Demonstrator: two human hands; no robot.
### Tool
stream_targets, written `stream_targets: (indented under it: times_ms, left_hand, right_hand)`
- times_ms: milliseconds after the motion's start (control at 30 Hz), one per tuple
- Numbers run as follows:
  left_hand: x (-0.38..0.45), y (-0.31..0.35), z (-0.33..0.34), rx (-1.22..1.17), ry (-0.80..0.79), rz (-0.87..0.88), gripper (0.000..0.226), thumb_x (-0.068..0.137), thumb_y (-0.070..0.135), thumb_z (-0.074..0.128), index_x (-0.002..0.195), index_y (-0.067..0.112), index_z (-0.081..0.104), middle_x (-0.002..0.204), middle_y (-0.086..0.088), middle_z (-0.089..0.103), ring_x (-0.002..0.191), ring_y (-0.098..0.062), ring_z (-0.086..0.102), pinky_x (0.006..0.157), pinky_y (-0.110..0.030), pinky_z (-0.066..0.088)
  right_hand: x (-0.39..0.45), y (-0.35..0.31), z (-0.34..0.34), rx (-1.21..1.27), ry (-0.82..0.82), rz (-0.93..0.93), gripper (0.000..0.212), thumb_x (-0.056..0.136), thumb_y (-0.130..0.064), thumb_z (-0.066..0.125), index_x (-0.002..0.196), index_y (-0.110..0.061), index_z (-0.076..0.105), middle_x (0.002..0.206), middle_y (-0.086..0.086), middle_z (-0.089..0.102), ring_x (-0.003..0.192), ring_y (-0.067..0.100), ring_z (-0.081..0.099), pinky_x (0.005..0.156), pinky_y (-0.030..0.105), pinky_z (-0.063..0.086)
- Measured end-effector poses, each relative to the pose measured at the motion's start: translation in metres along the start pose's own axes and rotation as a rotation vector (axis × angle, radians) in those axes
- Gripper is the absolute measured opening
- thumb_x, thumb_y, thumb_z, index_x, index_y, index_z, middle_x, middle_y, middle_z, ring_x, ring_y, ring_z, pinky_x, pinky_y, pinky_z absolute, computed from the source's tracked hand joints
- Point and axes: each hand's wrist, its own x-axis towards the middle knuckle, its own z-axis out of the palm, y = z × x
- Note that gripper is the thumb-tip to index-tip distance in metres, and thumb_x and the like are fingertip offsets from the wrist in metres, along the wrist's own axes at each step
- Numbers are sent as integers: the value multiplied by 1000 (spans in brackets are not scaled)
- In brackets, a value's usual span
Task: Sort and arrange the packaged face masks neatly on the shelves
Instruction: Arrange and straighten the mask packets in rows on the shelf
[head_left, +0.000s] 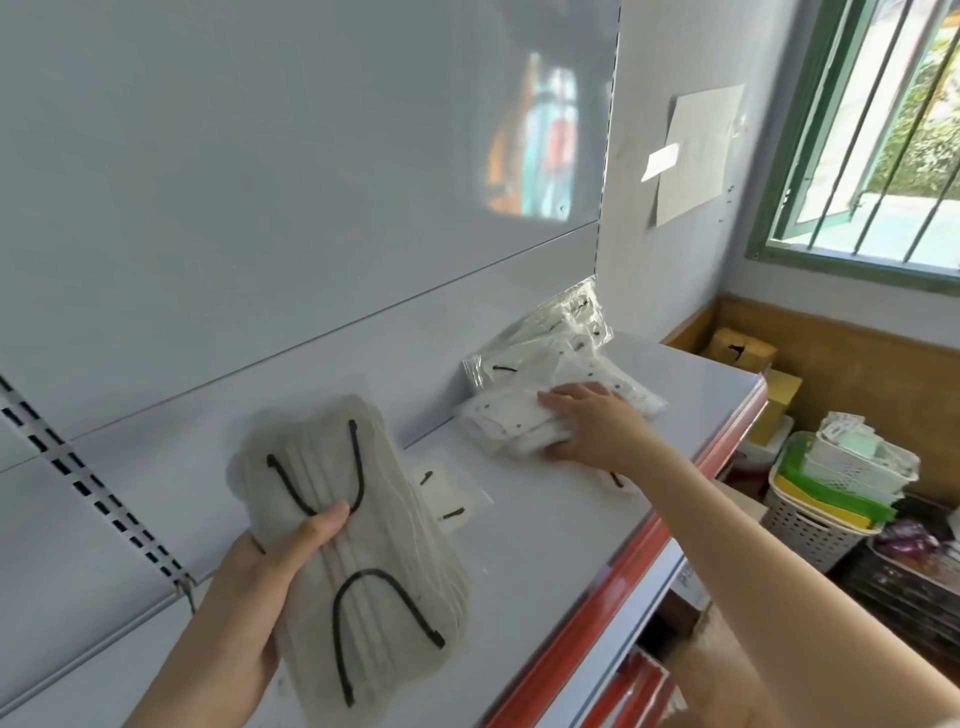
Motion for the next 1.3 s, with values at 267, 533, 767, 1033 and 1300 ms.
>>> stream_targets:
  times_ms: [267,533,767,1033,1300]
  left_hand:
    - [9,4,2,-34,119,14,51,65,30,76,113,13,70,93,-8,80,95,-31,73,80,-40,53]
    - [4,-1,-2,-105,132,9,55,62,30,84,113,13,71,95,-9,80,92,-31,74,80,-40,54]
    - [-3,-10,-7,-52,152,8,50,69,32,77,115,16,71,97,-9,80,94,-31,75,80,-41,55]
    - [1,-10,4,-18,151,28,40,75,28,77,113,18,71,95,-5,80,95,-28,74,81,-39,55]
    - [5,-13,10,-8,161,61,44,73,30,77,114,18,71,97,-4,80,97,-26,74,83,-39,55]
  right_hand:
    - [7,-20,-61,488,405,98,22,87,-39,71,79,-26,55,79,1,60,78,23,57,70,35,43]
    - [-9,-40,-91,1481,-41,-76,25,94,4,55,116,-4,62,97,14,71,90,28,69,80,37,60]
    - [-22,-28,-40,746,-89,300,77,82,-34,80,142,-7,40,117,7,53,94,20,62,66,28,54]
    - [-37,-10,-26,638,266,369,32,79,-11,78,109,-13,67,88,6,69,77,19,62,64,24,45]
    - [-56,-27,-23,1320,373,518,55,86,-64,59,120,-22,55,111,5,63,101,26,61,90,46,53]
